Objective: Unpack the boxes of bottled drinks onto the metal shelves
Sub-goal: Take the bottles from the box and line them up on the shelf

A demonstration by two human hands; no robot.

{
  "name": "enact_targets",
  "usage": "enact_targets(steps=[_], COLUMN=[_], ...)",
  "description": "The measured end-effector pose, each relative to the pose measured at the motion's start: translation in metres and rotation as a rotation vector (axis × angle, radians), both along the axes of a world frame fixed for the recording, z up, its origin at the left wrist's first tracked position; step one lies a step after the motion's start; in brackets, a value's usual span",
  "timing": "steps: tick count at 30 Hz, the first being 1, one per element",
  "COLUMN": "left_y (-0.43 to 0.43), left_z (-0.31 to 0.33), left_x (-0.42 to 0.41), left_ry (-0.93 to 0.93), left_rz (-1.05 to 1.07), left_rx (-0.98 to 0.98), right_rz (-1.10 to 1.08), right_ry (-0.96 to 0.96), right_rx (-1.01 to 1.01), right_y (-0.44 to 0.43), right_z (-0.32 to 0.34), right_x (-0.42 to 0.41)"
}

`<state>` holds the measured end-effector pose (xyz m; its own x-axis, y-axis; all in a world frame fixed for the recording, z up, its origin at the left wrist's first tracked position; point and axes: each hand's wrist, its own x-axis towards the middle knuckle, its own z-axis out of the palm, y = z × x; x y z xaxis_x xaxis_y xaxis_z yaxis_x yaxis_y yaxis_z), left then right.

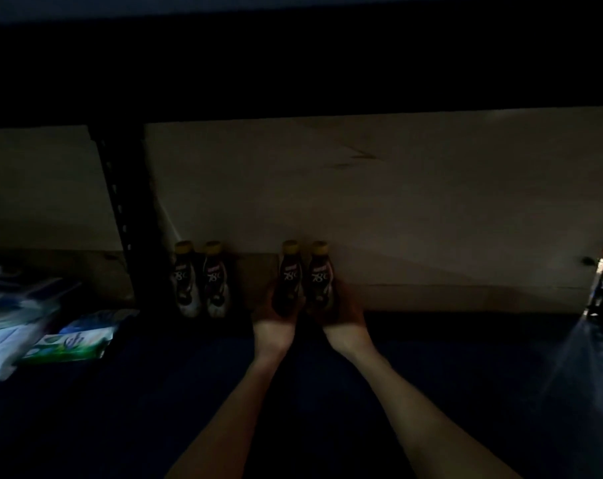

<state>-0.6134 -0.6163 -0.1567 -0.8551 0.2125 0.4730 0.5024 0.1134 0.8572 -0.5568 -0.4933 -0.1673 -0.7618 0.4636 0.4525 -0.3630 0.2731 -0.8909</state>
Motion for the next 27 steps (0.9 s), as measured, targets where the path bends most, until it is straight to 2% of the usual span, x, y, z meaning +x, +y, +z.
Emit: enact_targets(steps=[5, 8, 11, 15, 18, 21, 23, 27], left_y=[0.0, 0.0, -0.001, -0.004, -0.014, -0.03, -0.044, -0.071], left_z=[-0.009, -0.007, -0.012, -0.011, 0.0, 0.009, 0.013, 0.019], left_x=[-0.007, -0.004, -0.006, -0.001, 0.018, 0.046, 0.067, 0.111], left_ry=[0.0, -0.091, -0.076, -0.082, -0.16, -0.147, -0.043, 0.18], left_rz=[0.046, 0.022, 0.043, 0.001, 0.002, 0.158, 0.245, 0.164], left_rx=[-0.031, -0.05, -0.055, -0.035, -0.005, -0.253, -0.443, -0.601], right_rz=[-0.14, -0.159, -0.117, -0.176, -0.297, -0.282, -0.268, -0.224], right_ry=[-0.152, -0.094, -0.064, -0.104, -0.135, -0.203, -0.274, -0.365], right_rx=[0.183, 0.069, -0.002, 0.158, 0.332, 0.232, 0.242, 0.346], right_y=[-0.003, -0.003, -0.003, -0.004, -0.008, -0.022, -0.03, -0.044], right_z=[0.001, 0.001, -0.001, 0.004, 0.006, 0.014, 0.016, 0.031], right_x=[0.004, 0.005, 0.006, 0.01, 0.027, 0.064, 0.09, 0.138])
